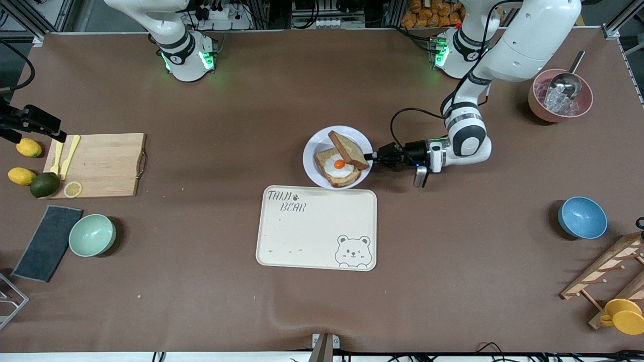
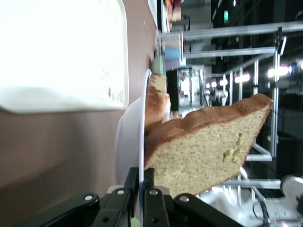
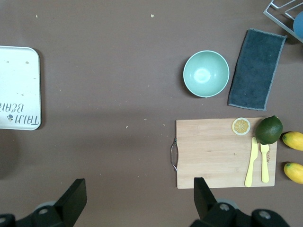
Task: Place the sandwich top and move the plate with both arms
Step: 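Slide the plate with the left gripper onto the bear tray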
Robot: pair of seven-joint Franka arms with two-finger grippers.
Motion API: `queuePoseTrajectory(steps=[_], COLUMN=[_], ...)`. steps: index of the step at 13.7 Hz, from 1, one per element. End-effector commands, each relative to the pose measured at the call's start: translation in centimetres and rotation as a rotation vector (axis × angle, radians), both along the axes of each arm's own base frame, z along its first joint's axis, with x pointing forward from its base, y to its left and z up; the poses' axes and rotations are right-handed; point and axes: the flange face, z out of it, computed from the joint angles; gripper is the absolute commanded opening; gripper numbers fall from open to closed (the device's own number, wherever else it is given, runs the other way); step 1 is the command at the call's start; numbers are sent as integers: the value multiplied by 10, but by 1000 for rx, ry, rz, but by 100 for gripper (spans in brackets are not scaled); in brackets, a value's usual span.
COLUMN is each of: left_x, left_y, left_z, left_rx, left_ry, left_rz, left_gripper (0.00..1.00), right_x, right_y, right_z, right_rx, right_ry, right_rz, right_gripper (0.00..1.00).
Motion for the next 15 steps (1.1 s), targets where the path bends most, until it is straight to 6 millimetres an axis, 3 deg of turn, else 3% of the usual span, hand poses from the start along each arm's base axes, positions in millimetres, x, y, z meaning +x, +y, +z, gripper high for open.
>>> queuePoseTrajectory(steps=[1, 4, 8, 11, 15], left_x=[28, 47, 66, 80, 92], left_y=[11, 8, -11, -17, -57], left_z=[8, -4, -17, -16, -22], left_rx=[-17, -22, -44, -29, -39], left_ry=[-16, 4, 23, 10, 29], left_rz=[95, 176, 257, 272, 345], left_gripper=[0, 0, 0, 0, 0], right_x=[2, 1, 1, 0, 0], right_y=[0, 0, 0, -1, 0], right_z=[0, -1, -1, -2, -3], right_rx=[-19, -18, -18, -18, -17], right_ry=[11, 14, 20, 26, 28], right_rz=[-8, -7, -8, -11, -8], right_gripper=[100, 100, 100, 100, 100])
